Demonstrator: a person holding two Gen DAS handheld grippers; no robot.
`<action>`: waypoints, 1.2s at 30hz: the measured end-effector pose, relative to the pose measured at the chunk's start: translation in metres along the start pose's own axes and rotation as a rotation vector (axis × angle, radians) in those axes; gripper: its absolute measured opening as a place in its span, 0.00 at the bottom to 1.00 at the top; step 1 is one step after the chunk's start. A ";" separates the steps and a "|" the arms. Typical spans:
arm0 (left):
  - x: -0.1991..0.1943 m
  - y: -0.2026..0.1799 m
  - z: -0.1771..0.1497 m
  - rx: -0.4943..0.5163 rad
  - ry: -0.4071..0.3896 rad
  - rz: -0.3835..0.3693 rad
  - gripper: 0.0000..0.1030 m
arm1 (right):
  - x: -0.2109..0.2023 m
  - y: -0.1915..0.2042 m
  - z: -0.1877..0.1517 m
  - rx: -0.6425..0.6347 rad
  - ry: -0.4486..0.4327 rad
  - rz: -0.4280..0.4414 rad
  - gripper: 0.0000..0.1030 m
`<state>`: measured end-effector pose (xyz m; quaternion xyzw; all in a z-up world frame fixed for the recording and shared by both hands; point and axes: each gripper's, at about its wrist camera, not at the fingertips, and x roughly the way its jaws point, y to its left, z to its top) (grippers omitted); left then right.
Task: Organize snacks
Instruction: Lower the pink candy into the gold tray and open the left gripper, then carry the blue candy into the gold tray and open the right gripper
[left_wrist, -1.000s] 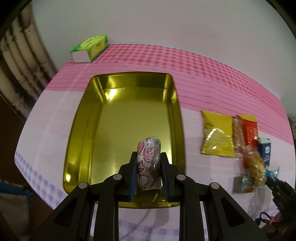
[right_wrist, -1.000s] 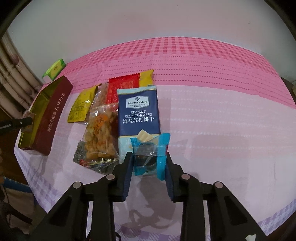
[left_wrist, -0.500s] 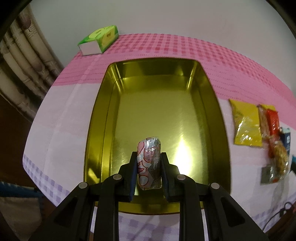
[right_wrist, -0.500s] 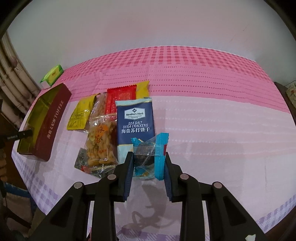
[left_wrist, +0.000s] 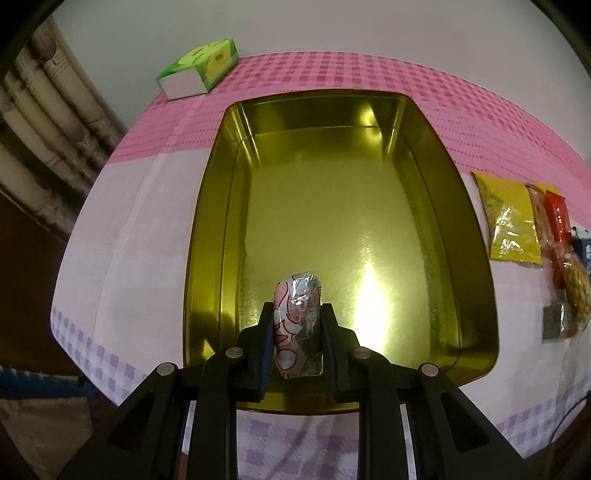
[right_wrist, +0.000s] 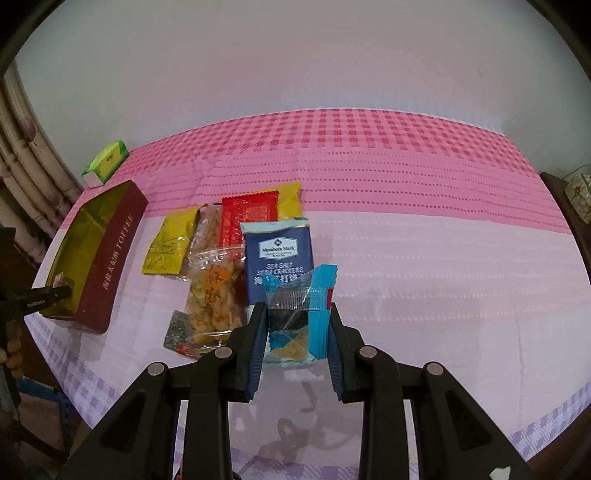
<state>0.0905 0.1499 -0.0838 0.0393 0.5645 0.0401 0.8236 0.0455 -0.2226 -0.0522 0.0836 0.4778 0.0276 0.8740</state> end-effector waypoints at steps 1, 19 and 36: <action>0.001 0.001 0.000 0.000 0.003 0.005 0.23 | -0.002 0.001 0.001 0.000 -0.006 0.002 0.26; -0.008 0.006 0.000 0.025 -0.077 0.038 0.47 | -0.008 0.059 0.013 -0.105 -0.018 0.053 0.26; -0.049 0.044 0.005 -0.054 -0.210 0.016 0.65 | 0.003 0.181 0.027 -0.298 0.017 0.228 0.27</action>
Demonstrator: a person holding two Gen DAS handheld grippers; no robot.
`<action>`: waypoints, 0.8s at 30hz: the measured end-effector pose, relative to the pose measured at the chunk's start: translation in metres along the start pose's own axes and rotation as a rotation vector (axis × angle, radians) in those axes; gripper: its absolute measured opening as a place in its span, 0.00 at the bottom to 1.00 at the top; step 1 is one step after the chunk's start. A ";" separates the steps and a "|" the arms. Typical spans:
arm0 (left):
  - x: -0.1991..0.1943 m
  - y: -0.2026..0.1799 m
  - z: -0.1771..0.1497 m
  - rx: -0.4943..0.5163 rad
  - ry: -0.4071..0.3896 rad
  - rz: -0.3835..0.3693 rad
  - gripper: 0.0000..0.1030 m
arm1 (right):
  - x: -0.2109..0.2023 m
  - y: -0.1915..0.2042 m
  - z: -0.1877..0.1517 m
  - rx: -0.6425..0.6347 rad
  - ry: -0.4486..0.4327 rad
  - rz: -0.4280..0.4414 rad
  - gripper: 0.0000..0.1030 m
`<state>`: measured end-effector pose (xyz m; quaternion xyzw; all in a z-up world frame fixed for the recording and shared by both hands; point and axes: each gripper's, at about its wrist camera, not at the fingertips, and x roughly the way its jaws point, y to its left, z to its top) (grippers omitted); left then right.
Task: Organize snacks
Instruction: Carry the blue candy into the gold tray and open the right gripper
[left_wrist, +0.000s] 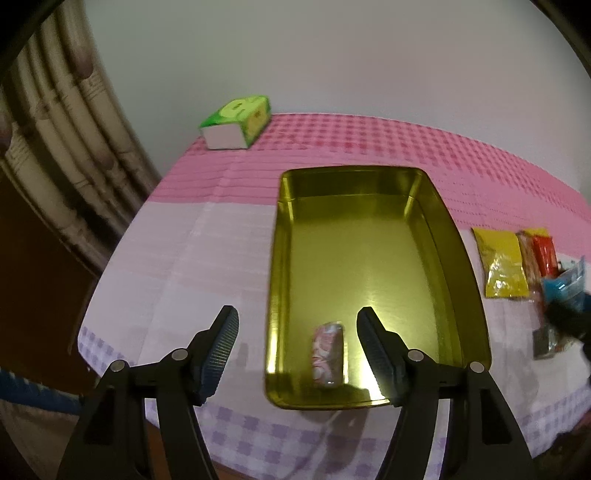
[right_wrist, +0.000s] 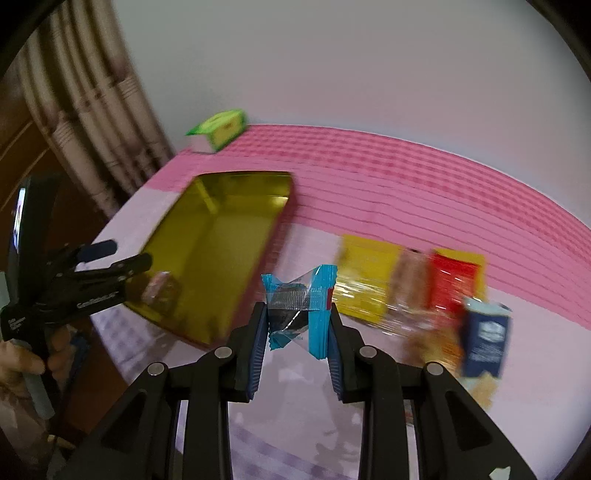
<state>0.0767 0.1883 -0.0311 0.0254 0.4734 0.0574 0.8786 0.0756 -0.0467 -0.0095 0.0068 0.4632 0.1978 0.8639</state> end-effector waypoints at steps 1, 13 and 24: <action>-0.001 0.004 0.000 -0.010 0.000 0.000 0.65 | 0.003 0.008 0.002 -0.017 0.002 0.007 0.27; -0.008 0.058 -0.010 -0.072 0.011 0.037 0.65 | 0.054 0.069 0.013 -0.125 0.106 0.070 0.27; 0.005 0.073 -0.014 -0.117 0.050 0.033 0.66 | 0.089 0.086 0.009 -0.166 0.188 0.057 0.27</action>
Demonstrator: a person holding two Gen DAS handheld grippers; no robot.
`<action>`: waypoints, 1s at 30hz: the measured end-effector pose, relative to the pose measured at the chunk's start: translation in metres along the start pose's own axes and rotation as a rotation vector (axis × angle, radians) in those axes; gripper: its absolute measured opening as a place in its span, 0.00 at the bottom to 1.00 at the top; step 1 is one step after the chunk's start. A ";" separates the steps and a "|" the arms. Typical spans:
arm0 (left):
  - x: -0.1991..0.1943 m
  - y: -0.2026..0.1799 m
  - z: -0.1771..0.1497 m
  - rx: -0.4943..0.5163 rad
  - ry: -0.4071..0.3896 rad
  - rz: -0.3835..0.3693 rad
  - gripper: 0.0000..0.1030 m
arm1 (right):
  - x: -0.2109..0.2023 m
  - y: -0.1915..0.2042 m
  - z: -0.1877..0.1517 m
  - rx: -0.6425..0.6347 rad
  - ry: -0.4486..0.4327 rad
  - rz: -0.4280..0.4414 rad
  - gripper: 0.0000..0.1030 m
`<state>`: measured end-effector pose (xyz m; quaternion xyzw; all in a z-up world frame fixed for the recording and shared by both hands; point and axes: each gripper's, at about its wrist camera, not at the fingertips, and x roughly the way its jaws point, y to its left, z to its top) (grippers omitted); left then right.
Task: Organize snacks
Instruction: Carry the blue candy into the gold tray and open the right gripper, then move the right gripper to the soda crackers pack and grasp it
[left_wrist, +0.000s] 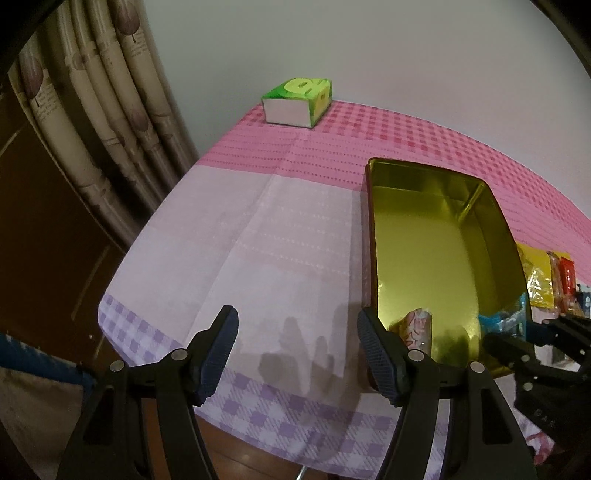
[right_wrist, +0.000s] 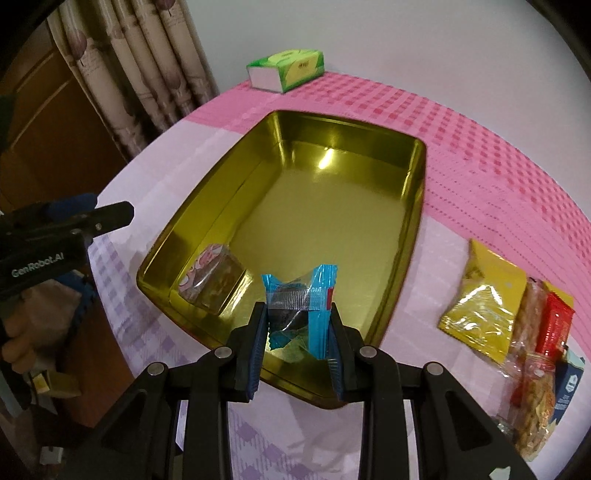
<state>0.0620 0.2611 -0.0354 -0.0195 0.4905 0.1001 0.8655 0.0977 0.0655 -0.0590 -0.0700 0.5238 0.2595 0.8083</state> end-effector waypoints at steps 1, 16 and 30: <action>0.000 -0.001 0.000 0.002 0.000 -0.001 0.66 | 0.003 0.002 0.001 -0.005 0.004 -0.002 0.27; 0.004 -0.005 -0.001 0.011 0.009 -0.016 0.66 | 0.024 0.014 0.004 -0.034 0.042 -0.008 0.28; 0.004 -0.009 -0.003 0.020 0.005 -0.009 0.66 | -0.013 0.002 0.002 0.010 -0.049 -0.001 0.41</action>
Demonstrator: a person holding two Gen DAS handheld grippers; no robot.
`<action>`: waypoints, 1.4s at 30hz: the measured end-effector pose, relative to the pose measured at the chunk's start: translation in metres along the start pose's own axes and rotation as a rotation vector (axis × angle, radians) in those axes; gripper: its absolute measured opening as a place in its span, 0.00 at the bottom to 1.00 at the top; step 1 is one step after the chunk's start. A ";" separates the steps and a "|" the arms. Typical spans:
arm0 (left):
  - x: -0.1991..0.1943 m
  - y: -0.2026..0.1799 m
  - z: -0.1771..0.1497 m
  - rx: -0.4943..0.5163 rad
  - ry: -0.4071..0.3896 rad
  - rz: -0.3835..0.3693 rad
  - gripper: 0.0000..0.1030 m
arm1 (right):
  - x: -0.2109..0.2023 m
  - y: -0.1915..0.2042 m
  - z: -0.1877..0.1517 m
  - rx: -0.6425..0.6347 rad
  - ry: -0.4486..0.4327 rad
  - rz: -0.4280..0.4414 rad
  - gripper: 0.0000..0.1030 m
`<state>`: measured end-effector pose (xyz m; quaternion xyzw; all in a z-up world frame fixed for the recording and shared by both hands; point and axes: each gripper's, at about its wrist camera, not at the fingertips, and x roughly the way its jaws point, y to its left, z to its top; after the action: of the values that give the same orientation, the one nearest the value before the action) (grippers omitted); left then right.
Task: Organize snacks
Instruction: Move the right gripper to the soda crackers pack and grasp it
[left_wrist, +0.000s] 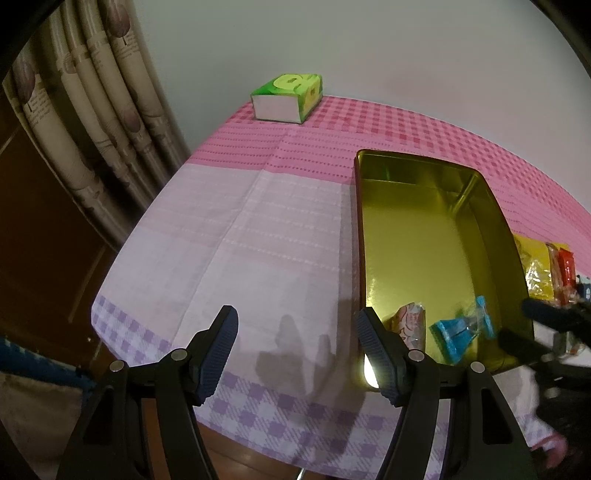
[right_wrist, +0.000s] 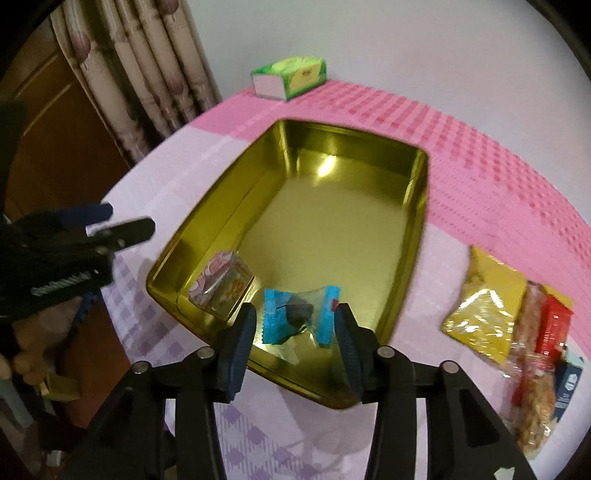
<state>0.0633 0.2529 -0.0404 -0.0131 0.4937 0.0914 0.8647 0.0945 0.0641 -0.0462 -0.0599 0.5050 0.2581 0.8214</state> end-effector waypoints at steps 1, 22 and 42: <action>0.000 0.000 0.000 0.001 -0.001 -0.001 0.66 | -0.007 -0.004 0.000 0.009 -0.013 0.001 0.41; -0.019 -0.038 -0.001 0.111 -0.076 -0.043 0.66 | -0.105 -0.213 -0.100 0.369 -0.049 -0.321 0.41; -0.037 -0.182 -0.040 0.432 -0.083 -0.282 0.67 | -0.074 -0.235 -0.127 0.421 -0.009 -0.249 0.54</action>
<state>0.0427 0.0639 -0.0418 0.1070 0.4591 -0.1373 0.8712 0.0810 -0.2104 -0.0821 0.0520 0.5326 0.0444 0.8436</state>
